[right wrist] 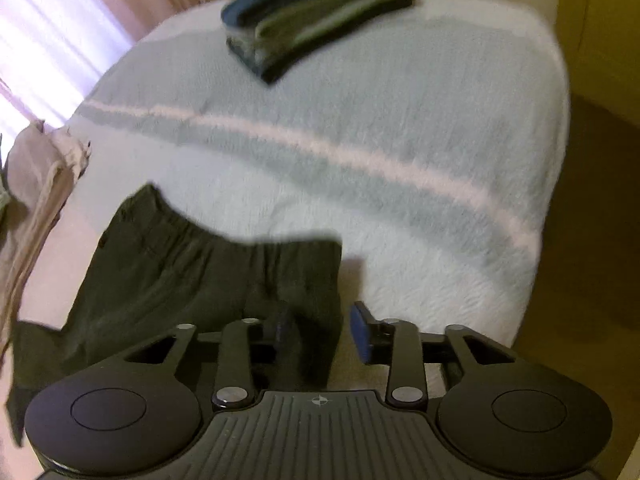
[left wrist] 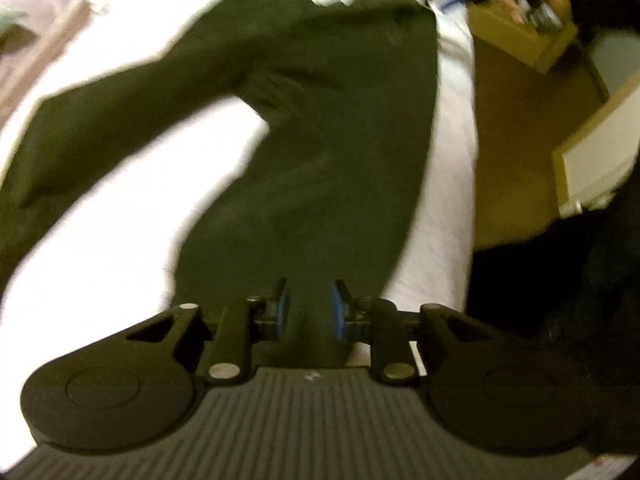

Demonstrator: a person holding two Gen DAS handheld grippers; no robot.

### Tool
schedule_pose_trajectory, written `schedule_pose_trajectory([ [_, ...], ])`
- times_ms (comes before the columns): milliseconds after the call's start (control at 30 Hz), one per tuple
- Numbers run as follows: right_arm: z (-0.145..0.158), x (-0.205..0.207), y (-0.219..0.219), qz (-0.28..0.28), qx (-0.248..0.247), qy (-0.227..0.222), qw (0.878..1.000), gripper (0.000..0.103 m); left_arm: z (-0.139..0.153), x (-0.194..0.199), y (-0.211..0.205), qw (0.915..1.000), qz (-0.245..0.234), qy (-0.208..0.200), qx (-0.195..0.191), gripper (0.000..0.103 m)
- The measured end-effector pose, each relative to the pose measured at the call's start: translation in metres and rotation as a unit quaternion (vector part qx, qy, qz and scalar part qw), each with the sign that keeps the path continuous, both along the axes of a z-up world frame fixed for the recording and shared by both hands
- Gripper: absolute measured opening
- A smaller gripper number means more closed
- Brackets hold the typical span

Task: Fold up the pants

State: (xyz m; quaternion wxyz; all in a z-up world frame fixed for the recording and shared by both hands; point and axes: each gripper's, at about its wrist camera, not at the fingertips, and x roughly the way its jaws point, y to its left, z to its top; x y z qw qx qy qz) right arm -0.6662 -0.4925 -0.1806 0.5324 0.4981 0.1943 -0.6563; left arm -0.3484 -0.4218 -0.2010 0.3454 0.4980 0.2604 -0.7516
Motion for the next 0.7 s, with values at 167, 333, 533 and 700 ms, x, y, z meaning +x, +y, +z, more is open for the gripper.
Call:
schedule_pose_trajectory([
  [167,0.016,0.000,0.009,-0.010,-0.032,0.002,0.999,0.051,0.029,0.006,-0.075,0.9969,0.000,0.003,-0.079,0.036],
  [333,-0.007,-0.011,0.004,0.012,-0.015,-0.016,1.000,0.061,0.037,-0.034,-0.196,0.9905,-0.010,0.033,-0.133,0.064],
  [533,-0.067,-0.043,-0.014,-0.009,-0.023,-0.145,0.989,0.062,-0.004,-0.116,-0.359,0.9895,-0.037,0.069,-0.121,0.071],
  [700,-0.093,-0.057,-0.023,-0.022,-0.048,-0.196,0.979,0.061,-0.071,-0.190,-0.450,0.9914,-0.092,0.068,-0.064,0.071],
])
